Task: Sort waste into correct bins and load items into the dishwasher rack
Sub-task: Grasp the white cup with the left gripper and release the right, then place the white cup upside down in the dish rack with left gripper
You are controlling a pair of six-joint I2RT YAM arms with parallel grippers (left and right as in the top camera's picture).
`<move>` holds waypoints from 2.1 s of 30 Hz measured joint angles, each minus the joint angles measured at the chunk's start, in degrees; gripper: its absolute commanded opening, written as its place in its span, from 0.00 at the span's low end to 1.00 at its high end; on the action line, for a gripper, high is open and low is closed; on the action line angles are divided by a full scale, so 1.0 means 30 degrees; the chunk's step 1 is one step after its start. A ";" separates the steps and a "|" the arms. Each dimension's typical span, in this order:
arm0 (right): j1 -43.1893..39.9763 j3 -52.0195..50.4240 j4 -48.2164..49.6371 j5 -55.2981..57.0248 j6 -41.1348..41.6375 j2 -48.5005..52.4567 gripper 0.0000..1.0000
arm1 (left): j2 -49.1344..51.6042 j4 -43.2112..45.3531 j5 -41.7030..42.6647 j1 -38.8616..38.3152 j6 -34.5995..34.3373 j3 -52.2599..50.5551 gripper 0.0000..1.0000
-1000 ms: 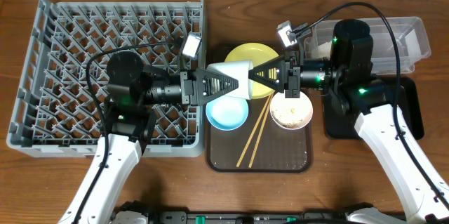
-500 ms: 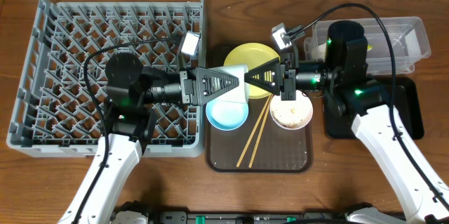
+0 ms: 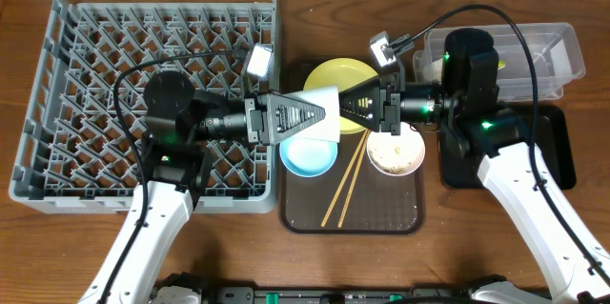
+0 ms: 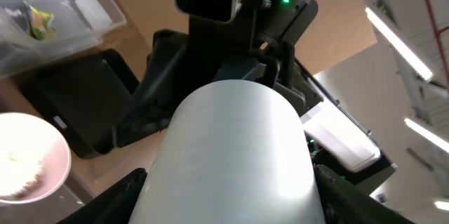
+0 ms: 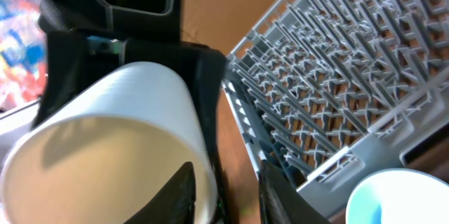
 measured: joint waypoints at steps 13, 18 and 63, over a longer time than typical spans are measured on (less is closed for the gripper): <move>0.0000 0.0087 -0.7104 0.7876 -0.3264 0.0015 0.26 | 0.0036 -0.6739 -0.2382 0.5115 0.6543 0.0000 0.11; 0.0000 0.0087 -0.7796 0.9406 -0.3891 -0.0007 0.25 | 0.0036 -0.8058 -0.4131 0.7410 0.7905 0.0000 0.07; -0.1246 0.1661 -1.5482 2.0830 -0.5180 -0.2761 0.25 | 0.3636 -2.8305 -2.3707 0.6892 1.6691 0.6535 0.06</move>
